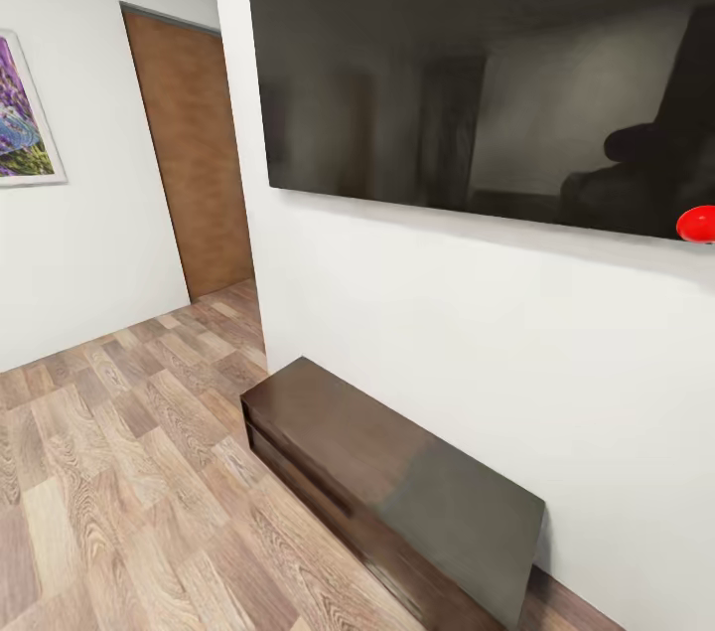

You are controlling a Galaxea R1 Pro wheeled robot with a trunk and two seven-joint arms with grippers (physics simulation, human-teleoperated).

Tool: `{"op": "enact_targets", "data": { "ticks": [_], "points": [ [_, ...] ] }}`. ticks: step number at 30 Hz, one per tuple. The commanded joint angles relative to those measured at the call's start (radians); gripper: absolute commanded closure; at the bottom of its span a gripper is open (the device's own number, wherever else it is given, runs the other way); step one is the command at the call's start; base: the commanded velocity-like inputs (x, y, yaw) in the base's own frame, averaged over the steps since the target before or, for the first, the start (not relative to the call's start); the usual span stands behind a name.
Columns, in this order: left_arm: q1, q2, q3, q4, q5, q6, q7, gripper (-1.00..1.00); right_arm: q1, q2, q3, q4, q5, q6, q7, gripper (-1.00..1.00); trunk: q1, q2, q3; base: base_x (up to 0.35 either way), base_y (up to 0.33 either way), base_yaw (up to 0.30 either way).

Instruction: In the bedroom, move the book from the bed onto either nightstand, and place the two sandals side by side next to the bed.

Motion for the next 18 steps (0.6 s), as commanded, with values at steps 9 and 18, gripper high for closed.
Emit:
{"op": "enact_targets", "data": {
  "ticks": [9,18],
  "points": [
    [-0.002,-0.006,0.002,-0.021,-0.002,-0.010,-0.002,-1.00,-0.002,-0.001,0.002,-0.002,0.001,0.000,0.002,-1.00,0.000,0.000,0.000,0.000,0.000,0.000],
    [-0.002,-0.007,0.002,-0.072,-0.002,-0.025,-0.002,-1.00,-0.002,0.000,0.002,-0.002,0.002,0.000,0.002,-1.00,0.000,0.000,0.000,0.000,0.000,0.000]
  ]
}}
